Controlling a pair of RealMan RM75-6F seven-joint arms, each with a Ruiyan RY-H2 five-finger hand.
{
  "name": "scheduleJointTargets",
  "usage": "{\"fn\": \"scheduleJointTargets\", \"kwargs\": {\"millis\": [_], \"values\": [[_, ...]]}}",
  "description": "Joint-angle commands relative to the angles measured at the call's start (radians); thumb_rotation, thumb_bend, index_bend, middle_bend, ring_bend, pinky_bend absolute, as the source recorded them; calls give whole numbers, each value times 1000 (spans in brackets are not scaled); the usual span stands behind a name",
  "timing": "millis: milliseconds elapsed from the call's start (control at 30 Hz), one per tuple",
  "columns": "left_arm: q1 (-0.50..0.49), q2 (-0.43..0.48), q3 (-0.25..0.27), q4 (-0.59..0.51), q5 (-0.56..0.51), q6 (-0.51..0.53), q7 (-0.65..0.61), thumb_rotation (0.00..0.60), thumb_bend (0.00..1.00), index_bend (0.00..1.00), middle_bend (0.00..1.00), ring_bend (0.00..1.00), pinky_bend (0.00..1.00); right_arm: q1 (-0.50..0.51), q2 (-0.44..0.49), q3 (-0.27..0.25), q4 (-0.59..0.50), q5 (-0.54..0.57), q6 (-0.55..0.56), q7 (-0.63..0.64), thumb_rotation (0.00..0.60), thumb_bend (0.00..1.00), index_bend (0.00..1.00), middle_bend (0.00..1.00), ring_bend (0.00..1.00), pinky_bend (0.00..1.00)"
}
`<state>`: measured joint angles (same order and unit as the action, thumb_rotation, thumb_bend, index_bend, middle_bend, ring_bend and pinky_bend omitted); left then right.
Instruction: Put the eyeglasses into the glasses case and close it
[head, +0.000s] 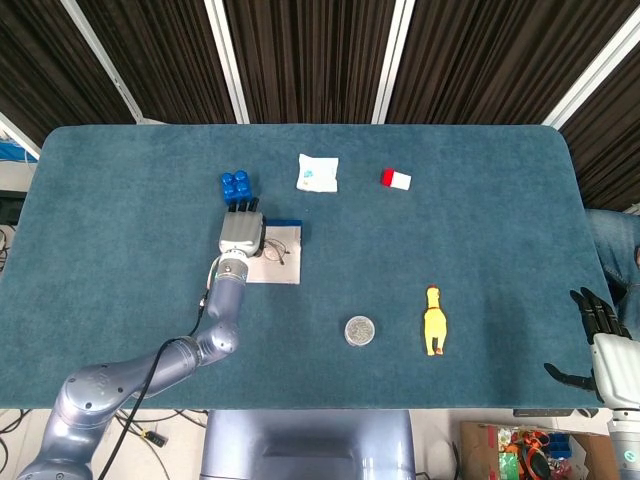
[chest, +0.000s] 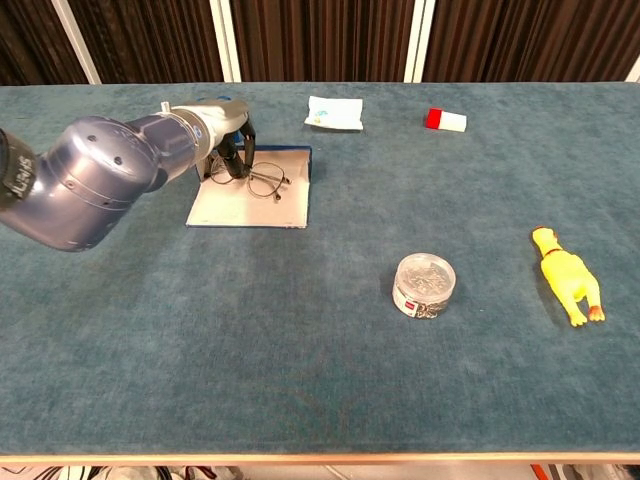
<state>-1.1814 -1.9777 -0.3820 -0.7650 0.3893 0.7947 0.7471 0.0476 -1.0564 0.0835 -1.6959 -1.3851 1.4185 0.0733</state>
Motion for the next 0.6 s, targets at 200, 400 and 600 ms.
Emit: {"fn": "scheduleJointTargets", "kwargs": {"millis": [200,400,600], "values": [[-32,-60,-38,56,1,19,1,600,448,586,66,0,0,1,3,-1,-1,-1,-4,8,600,87,0,0,54,186],[-37,-76,-56,50,-5,55,20,600,447,588,66,0,0,1,5,-1,-1,-1,-6,16,600,88,0,0,54,186],[-44,-91,-72,62,-1,88,45,600,448,588,64,0,0,0,7,0,-3,2,-7,24,600,87,0,0,55,186]]}}
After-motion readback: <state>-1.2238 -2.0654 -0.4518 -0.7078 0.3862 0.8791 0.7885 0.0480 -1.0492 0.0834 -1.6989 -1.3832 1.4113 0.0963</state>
